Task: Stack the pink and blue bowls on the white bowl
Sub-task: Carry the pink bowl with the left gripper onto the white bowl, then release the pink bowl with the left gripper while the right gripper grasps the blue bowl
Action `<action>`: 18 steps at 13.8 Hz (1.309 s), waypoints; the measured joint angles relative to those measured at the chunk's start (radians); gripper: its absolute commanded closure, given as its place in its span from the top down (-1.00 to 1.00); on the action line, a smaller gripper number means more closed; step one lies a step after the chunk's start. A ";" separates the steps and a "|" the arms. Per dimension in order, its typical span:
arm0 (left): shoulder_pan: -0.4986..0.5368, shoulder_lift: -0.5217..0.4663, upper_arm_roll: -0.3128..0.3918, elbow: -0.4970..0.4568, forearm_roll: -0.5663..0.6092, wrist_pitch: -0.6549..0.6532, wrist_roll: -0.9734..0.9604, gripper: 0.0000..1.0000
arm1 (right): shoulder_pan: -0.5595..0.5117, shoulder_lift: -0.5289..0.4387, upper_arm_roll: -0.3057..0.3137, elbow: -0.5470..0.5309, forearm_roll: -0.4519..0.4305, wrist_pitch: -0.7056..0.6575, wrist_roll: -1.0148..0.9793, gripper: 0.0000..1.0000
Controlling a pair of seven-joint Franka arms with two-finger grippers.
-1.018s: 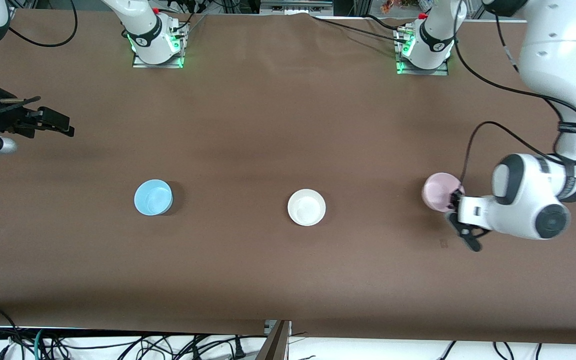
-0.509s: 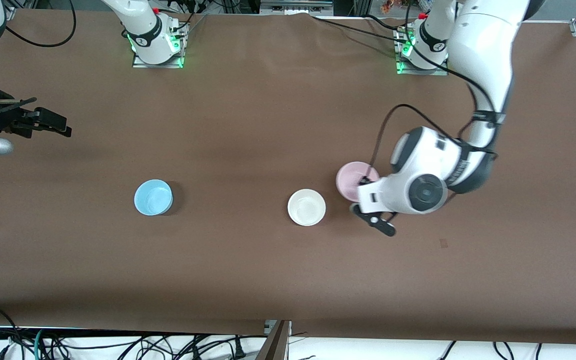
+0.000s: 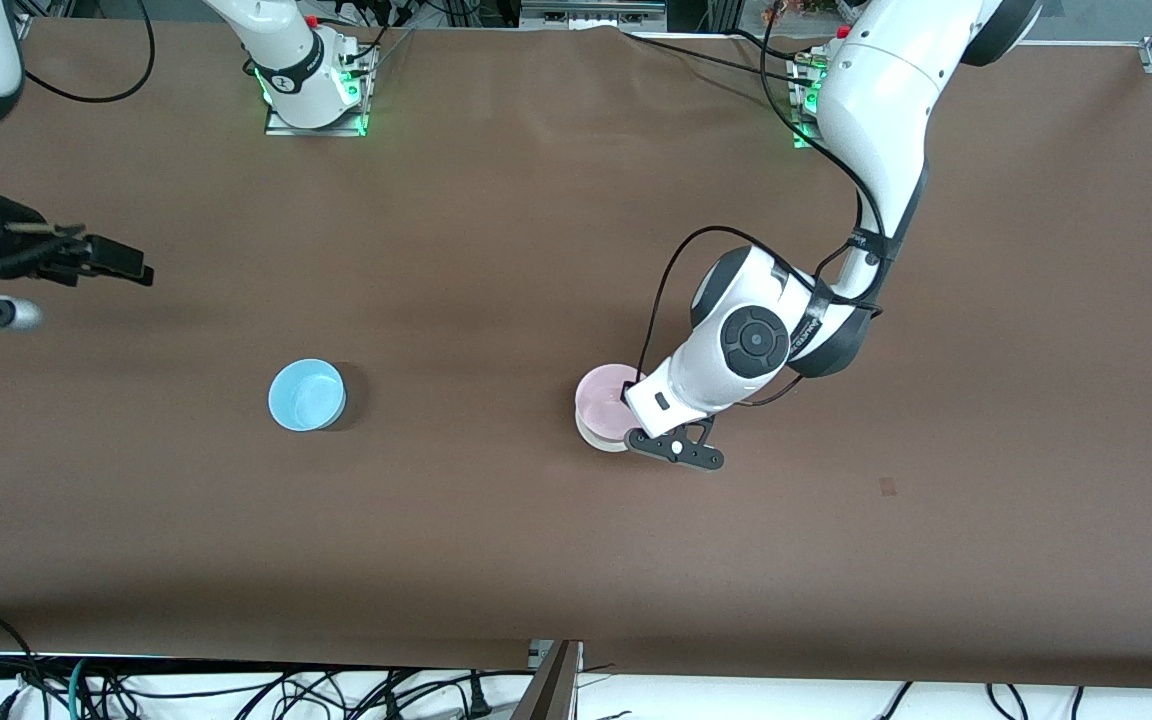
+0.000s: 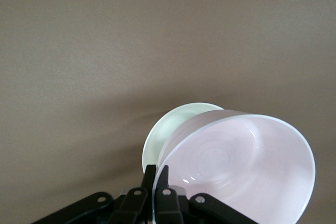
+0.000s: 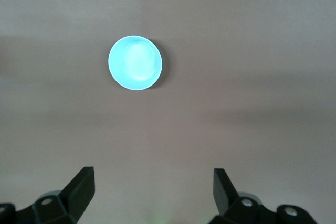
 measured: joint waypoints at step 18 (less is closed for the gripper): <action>-0.042 0.063 0.001 0.026 0.120 0.028 0.001 1.00 | 0.024 0.136 0.010 -0.366 0.011 0.594 -0.141 1.00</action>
